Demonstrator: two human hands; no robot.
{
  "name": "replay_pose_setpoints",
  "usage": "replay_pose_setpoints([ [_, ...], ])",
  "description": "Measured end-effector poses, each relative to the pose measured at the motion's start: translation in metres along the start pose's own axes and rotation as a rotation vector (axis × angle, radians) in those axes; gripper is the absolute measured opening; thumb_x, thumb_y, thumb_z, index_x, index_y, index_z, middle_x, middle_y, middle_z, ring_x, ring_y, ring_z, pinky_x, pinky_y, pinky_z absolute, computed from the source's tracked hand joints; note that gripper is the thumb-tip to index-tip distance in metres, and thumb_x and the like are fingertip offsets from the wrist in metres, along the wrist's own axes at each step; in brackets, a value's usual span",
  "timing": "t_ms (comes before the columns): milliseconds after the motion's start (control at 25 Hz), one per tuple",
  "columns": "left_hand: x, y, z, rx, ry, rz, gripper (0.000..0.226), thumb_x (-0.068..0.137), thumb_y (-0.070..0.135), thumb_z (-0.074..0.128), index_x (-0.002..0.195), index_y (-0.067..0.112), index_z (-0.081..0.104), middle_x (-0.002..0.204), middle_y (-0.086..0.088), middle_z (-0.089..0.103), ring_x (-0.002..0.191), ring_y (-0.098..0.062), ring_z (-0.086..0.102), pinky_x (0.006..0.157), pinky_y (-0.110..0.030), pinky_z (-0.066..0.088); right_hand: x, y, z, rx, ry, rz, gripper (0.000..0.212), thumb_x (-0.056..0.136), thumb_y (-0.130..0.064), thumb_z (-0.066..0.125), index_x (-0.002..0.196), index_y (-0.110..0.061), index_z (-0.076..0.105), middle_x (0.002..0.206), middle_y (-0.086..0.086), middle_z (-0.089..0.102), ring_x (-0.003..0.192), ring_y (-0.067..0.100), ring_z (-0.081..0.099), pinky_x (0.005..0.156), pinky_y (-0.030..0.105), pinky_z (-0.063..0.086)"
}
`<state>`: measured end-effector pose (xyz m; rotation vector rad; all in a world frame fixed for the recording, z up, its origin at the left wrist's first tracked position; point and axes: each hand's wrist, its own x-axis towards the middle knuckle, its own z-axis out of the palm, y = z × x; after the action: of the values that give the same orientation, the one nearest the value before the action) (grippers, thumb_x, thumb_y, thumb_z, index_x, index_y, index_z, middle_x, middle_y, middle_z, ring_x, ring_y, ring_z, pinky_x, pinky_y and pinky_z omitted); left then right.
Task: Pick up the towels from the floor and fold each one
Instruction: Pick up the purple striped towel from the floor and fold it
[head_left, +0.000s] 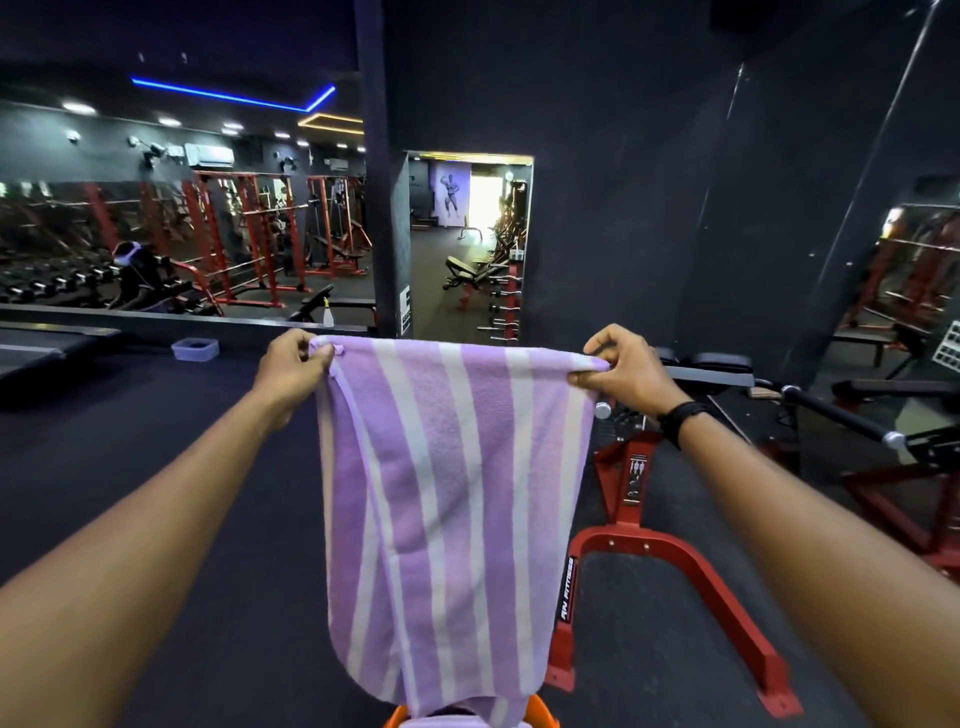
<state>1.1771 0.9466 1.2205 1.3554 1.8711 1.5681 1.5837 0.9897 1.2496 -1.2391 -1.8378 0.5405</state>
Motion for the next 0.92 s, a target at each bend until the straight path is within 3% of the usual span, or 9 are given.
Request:
replay_pose_setpoints([
  [160,-0.009,0.014,0.009,0.029,-0.086,-0.064,0.016,0.091,0.022,0.063,0.077,0.019,0.055,0.077,-0.006,0.057,0.080,-0.022,0.051,0.057,-0.026,0.040,-0.006,0.000,-0.006,0.074,-0.096,0.075,0.025,0.070,-0.010,0.083,0.088,-0.005,0.067,0.078,0.012,0.072,0.066,0.013,0.063,0.060,0.027,0.051],
  [280,-0.019,0.076,0.002,-0.375,0.158,0.228,0.011,0.092,0.015,0.062,0.089,0.022,0.054,0.082,0.004,0.058,0.083,-0.014,0.056,0.065,-0.021,0.045,0.010,-0.044,-0.044,0.441,0.032,-0.067,0.027,0.070,-0.002,0.080,0.092,-0.010,0.066,0.080,0.004,0.070,0.063,0.004,0.063,0.061,0.022,0.053],
  [360,-0.030,0.099,-0.001,-0.566,0.065,0.428,0.029,0.084,0.014,0.072,0.103,0.023,0.053,0.100,0.002,0.064,0.086,-0.003,0.062,0.075,-0.017,0.051,0.016,-0.056,-0.067,0.588,-0.106,-0.118,0.039,0.072,-0.003,0.078,0.107,-0.013,0.063,0.099,0.006,0.071,0.082,0.011,0.070,0.072,0.026,0.058],
  [440,-0.044,0.075,0.017,-0.366,-0.229,0.357,0.053,0.069,0.016,0.086,0.114,0.014,0.060,0.112,-0.006,0.069,0.095,-0.007,0.066,0.081,-0.022,0.054,0.000,-0.039,-0.054,0.288,-0.369,-0.002,0.047,0.071,-0.013,0.082,0.114,-0.008,0.063,0.109,0.008,0.071,0.101,0.025,0.068,0.087,0.040,0.056],
  [520,-0.050,0.033,0.035,-0.122,-0.387,0.148,0.057,0.061,0.023,0.088,0.112,0.006,0.066,0.112,-0.010,0.071,0.102,-0.015,0.066,0.089,-0.030,0.054,-0.020,-0.008,-0.007,0.043,-0.400,0.165,0.043,0.075,-0.008,0.080,0.114,0.001,0.063,0.104,0.006,0.068,0.104,0.024,0.063,0.083,0.025,0.056],
  [640,-0.044,0.012,0.030,0.056,-0.292,0.241,0.043,0.053,0.047,0.066,0.089,0.026,0.076,0.093,0.005,0.075,0.089,0.000,0.063,0.089,-0.016,0.047,-0.032,0.024,0.009,-0.186,-0.299,0.185,0.020,0.081,0.025,0.051,0.088,0.013,0.065,0.080,0.001,0.064,0.083,-0.003,0.059,0.066,0.015,0.048],
  [720,-0.056,0.053,0.024,-0.098,-0.242,0.316,0.017,0.063,0.028,0.062,0.074,0.034,0.073,0.075,0.021,0.071,0.075,0.010,0.060,0.076,-0.007,0.046,-0.008,0.003,-0.006,0.094,-0.075,0.148,0.035,0.080,0.023,0.051,0.074,-0.006,0.069,0.069,-0.011,0.067,0.064,-0.008,0.058,0.063,0.023,0.045],
  [800,-0.044,0.072,0.028,-0.226,-0.048,0.341,0.023,0.073,0.000,0.059,0.086,0.015,0.071,0.082,0.011,0.071,0.081,0.001,0.063,0.077,-0.015,0.049,-0.003,-0.017,-0.027,0.374,0.004,0.026,0.032,0.084,0.019,0.049,0.085,-0.007,0.067,0.079,-0.005,0.068,0.067,-0.003,0.061,0.063,0.021,0.051],
  [920,-0.045,0.036,0.035,-0.092,-0.107,0.059,0.017,0.084,0.000,0.061,0.099,0.000,0.069,0.084,0.007,0.067,0.085,-0.015,0.060,0.065,-0.019,0.051,-0.009,-0.011,-0.018,0.089,-0.203,-0.007,0.025,0.087,0.011,0.049,0.079,-0.008,0.062,0.074,-0.007,0.059,0.072,0.000,0.057,0.068,0.014,0.046],
])
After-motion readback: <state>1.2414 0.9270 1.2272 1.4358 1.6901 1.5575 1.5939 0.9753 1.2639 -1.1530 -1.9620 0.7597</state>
